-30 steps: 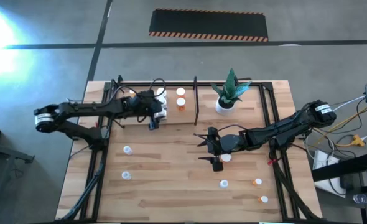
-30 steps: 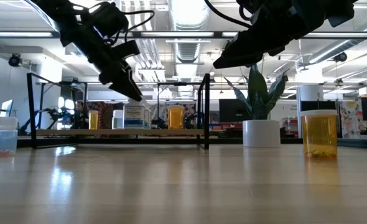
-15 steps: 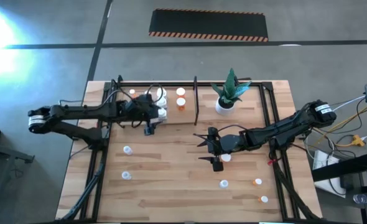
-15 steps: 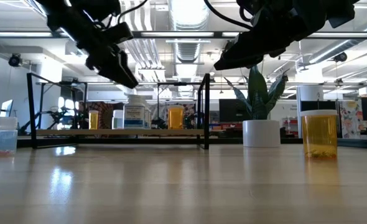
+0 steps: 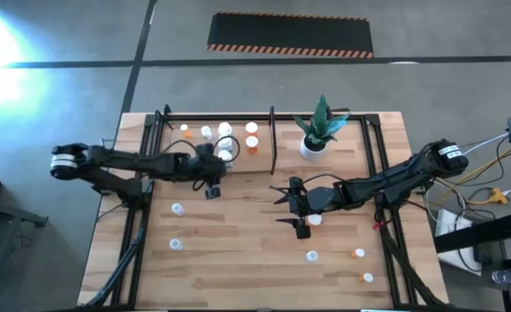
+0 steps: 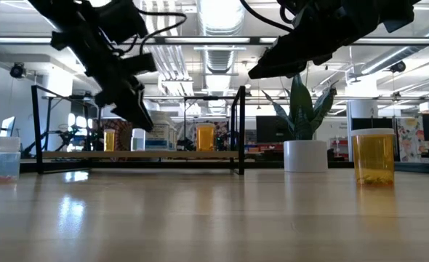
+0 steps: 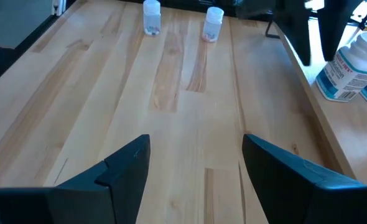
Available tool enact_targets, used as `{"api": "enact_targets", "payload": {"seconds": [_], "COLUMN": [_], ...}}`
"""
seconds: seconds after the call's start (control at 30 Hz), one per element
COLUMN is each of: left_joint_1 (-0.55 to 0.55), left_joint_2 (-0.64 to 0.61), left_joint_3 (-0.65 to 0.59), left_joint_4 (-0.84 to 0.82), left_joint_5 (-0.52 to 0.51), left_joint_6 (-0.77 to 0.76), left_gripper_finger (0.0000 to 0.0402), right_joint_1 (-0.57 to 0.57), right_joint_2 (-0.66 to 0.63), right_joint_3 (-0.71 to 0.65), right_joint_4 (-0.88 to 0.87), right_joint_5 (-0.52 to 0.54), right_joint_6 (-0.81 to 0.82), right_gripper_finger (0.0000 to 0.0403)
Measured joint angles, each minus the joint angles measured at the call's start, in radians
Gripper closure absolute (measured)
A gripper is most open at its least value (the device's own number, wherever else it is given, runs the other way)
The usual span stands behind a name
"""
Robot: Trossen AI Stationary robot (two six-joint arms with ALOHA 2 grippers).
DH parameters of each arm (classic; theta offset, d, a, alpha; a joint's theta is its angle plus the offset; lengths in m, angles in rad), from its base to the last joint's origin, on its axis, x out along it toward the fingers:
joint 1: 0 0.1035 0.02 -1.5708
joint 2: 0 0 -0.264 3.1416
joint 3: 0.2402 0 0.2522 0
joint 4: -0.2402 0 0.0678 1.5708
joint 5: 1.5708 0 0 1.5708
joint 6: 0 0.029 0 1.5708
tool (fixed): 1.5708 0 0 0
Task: Pick and place medicine bottles onto shelf by color
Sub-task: Put the white blue medicine container on the shelf, then put the transparent medicine container onto the shelf
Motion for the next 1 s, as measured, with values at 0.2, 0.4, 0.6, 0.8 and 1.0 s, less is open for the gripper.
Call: {"api": "enact_targets", "payload": {"seconds": [0.2, 0.4, 0.6, 0.8, 1.0], "left_joint_1": [0.002, 0.019, 0.042, 0.04, -0.019], "left_joint_2": [0.055, 0.06, 0.058, 0.055, -0.007], "left_joint_3": [0.0, -0.001, -0.004, -0.007, 0.045], "left_joint_4": [0.042, 0.042, 0.053, 0.074, -0.127], "left_joint_5": [-0.089, -0.109, -0.13, -0.13, -0.123], "left_joint_6": [0.003, 0.012, 0.014, 0.004, -0.113], "left_gripper_finger": [0.036, 0.0381, 0.0382, 0.0382, 0.0382], "right_joint_1": [0.0, 0.0, 0.0, 0.0, 0.0], "right_joint_2": [0.0, 0.0, 0.0, 0.0, 0.0], "right_joint_3": [0.0, 0.0, 0.0, -0.001, -0.004], "right_joint_4": [-0.001, -0.001, -0.001, -0.001, -0.011], "right_joint_5": [0.0, 0.0, 0.0, 0.0, 0.0], "right_joint_6": [0.0, 0.001, 0.005, 0.007, 0.021], "right_gripper_finger": [0.0158, 0.0158, 0.0158, 0.0158, 0.0158]}}
